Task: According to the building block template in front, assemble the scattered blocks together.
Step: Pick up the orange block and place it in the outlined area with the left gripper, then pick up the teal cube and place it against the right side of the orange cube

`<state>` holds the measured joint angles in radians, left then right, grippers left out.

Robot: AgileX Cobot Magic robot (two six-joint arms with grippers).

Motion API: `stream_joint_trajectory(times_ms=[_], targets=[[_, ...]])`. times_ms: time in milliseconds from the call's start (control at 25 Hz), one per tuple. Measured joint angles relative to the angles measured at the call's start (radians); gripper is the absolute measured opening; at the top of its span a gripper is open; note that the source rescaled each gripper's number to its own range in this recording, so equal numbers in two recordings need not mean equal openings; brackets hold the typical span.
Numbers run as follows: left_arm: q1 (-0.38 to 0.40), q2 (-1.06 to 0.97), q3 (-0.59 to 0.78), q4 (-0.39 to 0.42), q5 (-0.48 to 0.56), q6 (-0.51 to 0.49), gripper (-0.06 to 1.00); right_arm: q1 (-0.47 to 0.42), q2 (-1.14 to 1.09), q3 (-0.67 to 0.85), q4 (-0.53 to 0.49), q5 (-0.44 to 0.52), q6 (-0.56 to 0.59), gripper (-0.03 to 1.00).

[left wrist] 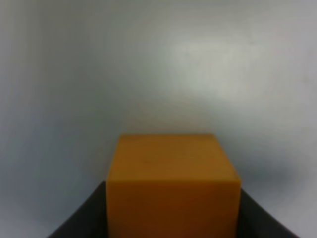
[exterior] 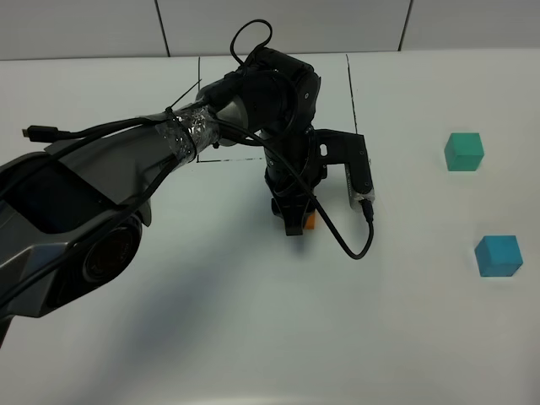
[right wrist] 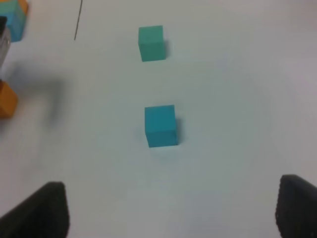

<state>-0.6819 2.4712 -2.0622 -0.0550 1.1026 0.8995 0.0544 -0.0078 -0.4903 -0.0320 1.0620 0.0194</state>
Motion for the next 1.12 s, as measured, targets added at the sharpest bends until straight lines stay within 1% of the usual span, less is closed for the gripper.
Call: stream_joint_trajectory(times_ms=[280,320,360,400,480,600,680,760,880,1000,1120], targets=[[0.001,0.0,0.0,-0.003,0.0,0.0,0.0,0.0,0.0,0.0,0.006,0.0,0.0,0.71],[0.001,0.0,0.0,-0.003,0.001,0.0,0.04,0.0,0.0,0.0,0.008,0.0,0.0,0.71],[0.001,0.0,0.0,-0.003,0.003,0.0,0.1,0.0,0.0,0.0,0.014,0.0,0.0,0.71],[0.002,0.0,0.0,-0.003,0.004,0.0,0.21,0.0,0.0,0.0,0.021,0.0,0.0,0.71],[0.003,0.0,0.0,-0.003,0.008,0.0,0.49,0.0,0.0,0.001,0.027,0.0,0.0,0.71],[0.003,-0.017,0.0,-0.02,0.011,0.0,0.84,0.0,0.0,0.001,0.032,-0.001,0.0,0.71],[0.003,-0.037,0.0,-0.027,0.015,-0.001,0.96,0.0,0.0,0.001,0.032,-0.001,0.0,0.71],[0.003,-0.066,0.0,-0.029,0.027,-0.013,1.0,0.0,0.0,0.001,0.032,-0.001,0.0,0.71],[0.003,-0.111,0.0,-0.029,0.049,-0.054,1.0,0.0,0.0,0.001,0.042,-0.001,0.0,0.71],[0.005,-0.159,0.0,-0.026,0.074,-0.137,0.99,0.0,0.0,0.001,0.043,-0.001,0.0,0.71],[0.028,-0.211,0.0,-0.025,0.084,-0.222,0.98,0.0,0.0,0.001,0.044,-0.002,0.0,0.71]])
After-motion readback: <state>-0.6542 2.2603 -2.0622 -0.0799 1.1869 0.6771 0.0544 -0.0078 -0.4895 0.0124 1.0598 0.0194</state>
